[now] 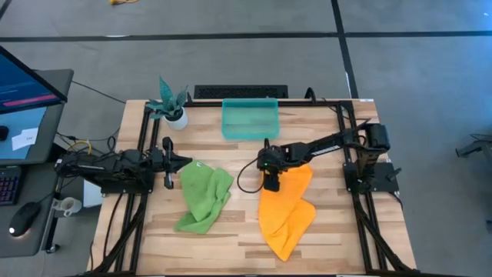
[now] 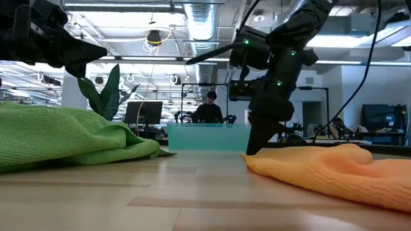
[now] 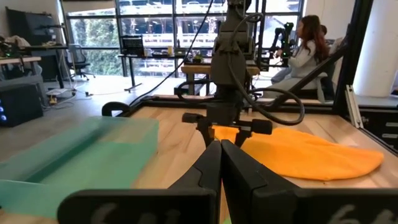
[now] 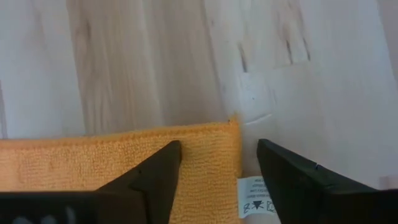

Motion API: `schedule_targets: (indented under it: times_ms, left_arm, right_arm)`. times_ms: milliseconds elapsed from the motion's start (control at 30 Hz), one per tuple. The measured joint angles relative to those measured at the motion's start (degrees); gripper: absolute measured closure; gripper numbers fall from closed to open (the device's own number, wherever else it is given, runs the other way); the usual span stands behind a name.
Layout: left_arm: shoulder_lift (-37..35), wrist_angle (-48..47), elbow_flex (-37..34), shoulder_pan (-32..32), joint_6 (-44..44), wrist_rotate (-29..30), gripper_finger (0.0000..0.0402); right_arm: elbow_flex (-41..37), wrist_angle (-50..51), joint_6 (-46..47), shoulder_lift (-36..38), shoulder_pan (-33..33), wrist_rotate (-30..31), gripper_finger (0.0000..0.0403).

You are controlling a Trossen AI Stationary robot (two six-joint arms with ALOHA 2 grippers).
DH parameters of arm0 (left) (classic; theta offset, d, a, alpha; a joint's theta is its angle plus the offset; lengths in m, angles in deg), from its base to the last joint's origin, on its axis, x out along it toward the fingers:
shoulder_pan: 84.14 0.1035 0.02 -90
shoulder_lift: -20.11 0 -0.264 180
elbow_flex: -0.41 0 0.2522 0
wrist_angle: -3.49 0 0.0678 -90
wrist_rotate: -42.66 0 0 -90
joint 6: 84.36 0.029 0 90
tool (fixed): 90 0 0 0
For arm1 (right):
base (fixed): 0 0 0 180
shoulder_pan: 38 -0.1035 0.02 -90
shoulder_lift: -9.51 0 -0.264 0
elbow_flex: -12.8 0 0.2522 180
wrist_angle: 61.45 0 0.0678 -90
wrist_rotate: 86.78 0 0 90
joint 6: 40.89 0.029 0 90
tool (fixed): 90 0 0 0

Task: Roll microfiber towels into tight, uniform cylinder then place into a basket
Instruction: Roll the orange microfiber cloth

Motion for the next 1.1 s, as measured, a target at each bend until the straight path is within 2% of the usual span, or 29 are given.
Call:
schedule_targets:
  times_ms: [267, 600, 667, 900, 1100]
  left_arm:
    - [0.00, 0.00, 0.00, 0.02, 0.91, 0.07, 0.0401]
    - [0.00, 0.09, -0.02, 0.02, 7.15, 0.24, 0.0401]
    - [0.00, 0.11, -0.02, 0.02, 7.78, 0.26, 0.0401]
    - [0.00, 0.13, -0.02, 0.02, 10.81, 0.30, 0.0401]
    - [0.00, 0.10, -0.02, 0.02, 7.63, 0.33, 0.0396]
  right_arm:
    - [-0.07, 0.07, 4.04, -0.04, 0.14, -0.28, 0.0269]
    - [0.71, 1.82, 6.96, 0.13, -0.05, -0.79, 0.0385]
    - [1.69, 2.72, 6.94, 0.65, -0.39, -0.75, 0.0395]
    - [5.73, 5.26, 6.48, 2.84, -3.03, 1.19, 0.0384]
    - [10.11, 7.68, 5.40, 2.84, -6.38, 8.77, 0.0394]
